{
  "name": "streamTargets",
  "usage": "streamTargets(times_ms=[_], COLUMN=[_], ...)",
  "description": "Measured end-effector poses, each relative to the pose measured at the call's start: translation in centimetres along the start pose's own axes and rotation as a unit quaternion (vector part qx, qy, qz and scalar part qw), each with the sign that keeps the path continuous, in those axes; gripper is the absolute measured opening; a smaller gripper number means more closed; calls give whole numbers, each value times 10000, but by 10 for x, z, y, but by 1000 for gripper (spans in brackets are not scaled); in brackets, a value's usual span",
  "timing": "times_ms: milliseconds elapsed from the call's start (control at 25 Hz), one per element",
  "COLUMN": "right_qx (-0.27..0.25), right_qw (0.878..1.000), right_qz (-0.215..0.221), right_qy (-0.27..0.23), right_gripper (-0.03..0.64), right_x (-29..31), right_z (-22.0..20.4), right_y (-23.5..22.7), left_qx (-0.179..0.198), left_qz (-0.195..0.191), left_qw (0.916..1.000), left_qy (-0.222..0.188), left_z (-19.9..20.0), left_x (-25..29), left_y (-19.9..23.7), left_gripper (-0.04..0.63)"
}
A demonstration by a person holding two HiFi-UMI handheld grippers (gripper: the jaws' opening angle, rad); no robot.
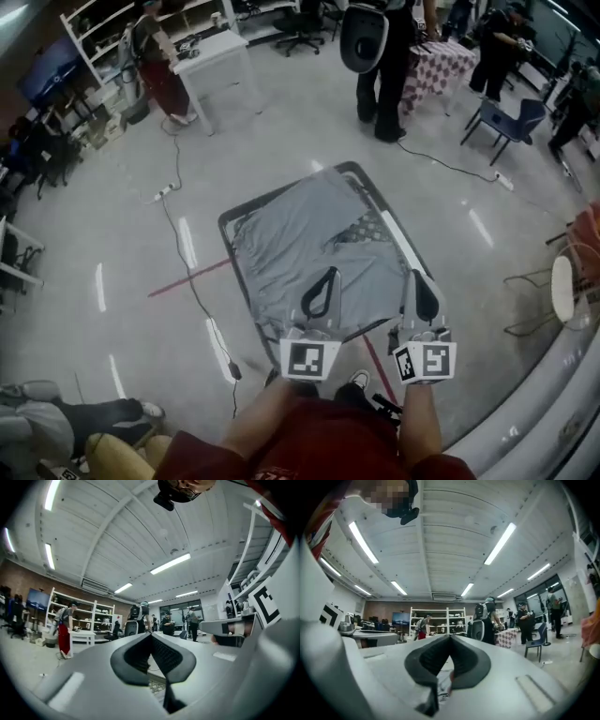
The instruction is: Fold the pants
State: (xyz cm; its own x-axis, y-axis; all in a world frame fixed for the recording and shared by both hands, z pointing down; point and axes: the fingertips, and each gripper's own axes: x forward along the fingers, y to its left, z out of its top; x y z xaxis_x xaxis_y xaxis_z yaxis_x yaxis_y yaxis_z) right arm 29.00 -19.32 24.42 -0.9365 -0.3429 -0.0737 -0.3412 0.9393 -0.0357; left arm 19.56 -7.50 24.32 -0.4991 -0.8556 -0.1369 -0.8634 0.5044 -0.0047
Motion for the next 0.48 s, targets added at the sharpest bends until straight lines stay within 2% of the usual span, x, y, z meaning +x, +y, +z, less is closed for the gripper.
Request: streamTargets(times_ms=[120,200,480], right_qx=[109,153,249], right_qw=[9980,9956,9883], right_qz=[617,918,1501], right_qy=[-48,-56,53], right_gripper=[0,0,0], right_x=[-1,-6,-24], right_z=[3,6,6], right_y=[-1,-1,0], left_qx=[127,200,322], left_qz=[713,1057,1741], left_qw=[9974,9942,9840], left_qy=[14,1,184], left_z=[5,9,14], left_x=[-24,-37,-72], left_y=[-4,-9,-25], left_gripper=[5,5,5])
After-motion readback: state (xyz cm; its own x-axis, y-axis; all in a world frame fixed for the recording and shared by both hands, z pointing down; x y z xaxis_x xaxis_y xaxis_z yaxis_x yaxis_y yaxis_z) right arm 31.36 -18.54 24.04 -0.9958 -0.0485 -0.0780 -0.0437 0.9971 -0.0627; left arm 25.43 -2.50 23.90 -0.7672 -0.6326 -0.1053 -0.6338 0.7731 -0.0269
